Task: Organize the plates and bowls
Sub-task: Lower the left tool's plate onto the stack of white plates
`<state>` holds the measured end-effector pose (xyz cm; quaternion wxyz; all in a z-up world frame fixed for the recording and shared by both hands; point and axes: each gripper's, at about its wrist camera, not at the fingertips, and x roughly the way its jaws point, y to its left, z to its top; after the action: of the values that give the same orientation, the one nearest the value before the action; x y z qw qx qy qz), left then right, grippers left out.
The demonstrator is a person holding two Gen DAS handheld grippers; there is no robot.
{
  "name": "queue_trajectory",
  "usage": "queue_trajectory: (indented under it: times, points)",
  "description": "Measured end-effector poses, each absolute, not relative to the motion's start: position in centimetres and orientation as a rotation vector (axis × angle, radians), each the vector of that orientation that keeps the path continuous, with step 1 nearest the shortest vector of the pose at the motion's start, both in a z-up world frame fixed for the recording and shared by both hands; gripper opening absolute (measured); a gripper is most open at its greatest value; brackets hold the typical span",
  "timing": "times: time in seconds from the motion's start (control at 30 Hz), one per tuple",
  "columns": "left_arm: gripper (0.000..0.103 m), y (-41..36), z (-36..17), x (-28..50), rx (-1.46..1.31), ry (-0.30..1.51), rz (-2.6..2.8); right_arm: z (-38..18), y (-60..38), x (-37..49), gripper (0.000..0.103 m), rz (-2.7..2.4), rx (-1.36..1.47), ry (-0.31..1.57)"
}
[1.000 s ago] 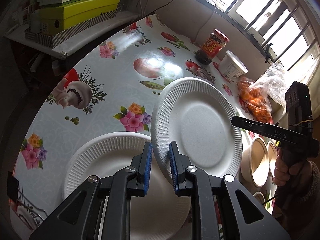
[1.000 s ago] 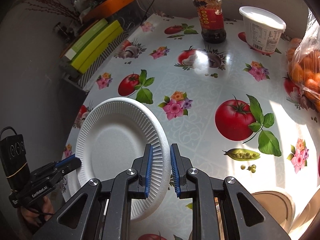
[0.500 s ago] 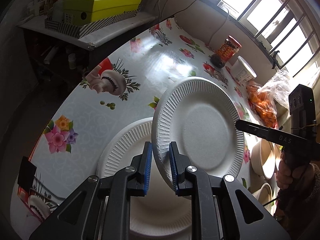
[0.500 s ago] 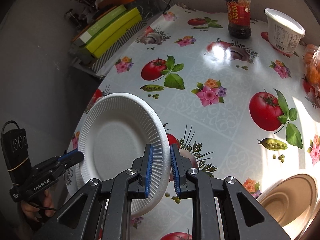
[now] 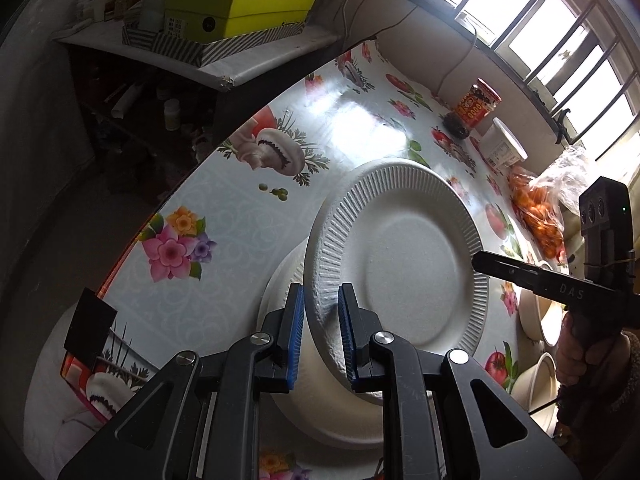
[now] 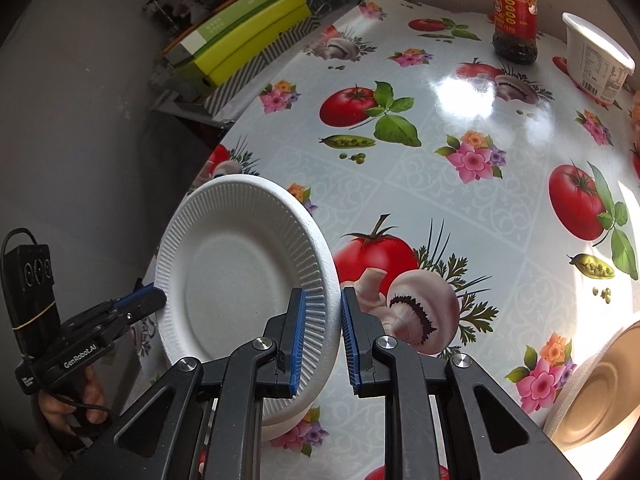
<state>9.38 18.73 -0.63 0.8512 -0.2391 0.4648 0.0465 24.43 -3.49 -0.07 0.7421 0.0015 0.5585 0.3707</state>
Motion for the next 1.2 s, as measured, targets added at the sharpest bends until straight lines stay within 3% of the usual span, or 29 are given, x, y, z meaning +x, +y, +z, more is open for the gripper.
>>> queue_trajectory:
  times: [1.2]
  points:
    - [0.018,19.3,-2.3,6.5,-0.504,1.025,0.113,-1.3,-1.8,21.1,0.018,0.801,-0.080,1.244]
